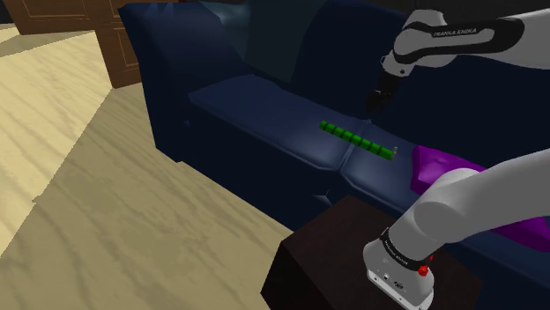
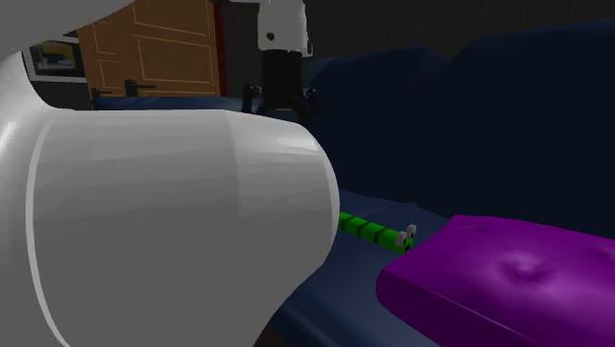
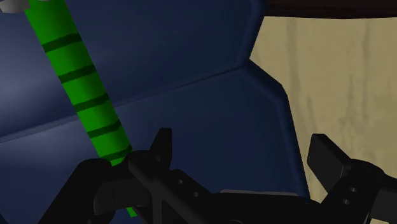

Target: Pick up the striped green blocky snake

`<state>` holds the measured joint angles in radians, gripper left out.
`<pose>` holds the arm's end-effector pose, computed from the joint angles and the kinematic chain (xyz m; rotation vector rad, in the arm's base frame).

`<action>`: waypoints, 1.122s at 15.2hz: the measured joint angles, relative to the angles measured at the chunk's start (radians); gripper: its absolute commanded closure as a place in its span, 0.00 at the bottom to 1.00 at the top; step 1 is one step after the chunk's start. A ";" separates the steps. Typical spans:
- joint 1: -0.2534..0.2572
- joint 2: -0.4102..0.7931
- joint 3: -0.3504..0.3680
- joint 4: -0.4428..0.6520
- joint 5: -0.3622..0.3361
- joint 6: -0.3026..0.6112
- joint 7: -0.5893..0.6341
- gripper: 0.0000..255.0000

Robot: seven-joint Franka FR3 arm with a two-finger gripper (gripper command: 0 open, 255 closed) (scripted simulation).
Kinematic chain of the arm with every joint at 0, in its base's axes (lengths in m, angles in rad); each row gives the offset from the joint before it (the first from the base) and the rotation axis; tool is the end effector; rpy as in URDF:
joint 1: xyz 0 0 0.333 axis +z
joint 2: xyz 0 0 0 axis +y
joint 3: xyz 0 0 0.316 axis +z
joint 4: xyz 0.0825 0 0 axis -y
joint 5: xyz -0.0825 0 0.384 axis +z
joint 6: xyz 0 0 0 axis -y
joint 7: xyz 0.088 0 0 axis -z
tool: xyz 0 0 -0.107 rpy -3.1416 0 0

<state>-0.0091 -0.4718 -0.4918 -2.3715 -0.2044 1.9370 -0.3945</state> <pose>0.3575 -0.2256 0.4768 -3.1165 -0.0237 -0.0113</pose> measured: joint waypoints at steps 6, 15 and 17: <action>0.035 0.222 -0.152 0.062 0.076 0.134 -0.222 0.00; -0.001 0.676 -0.247 0.287 0.414 0.212 -0.651 0.00; -0.042 0.767 -0.226 0.333 0.481 0.222 -0.728 0.00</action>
<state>-0.0511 0.2947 -0.7177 -2.0382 0.2770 2.1587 -1.1226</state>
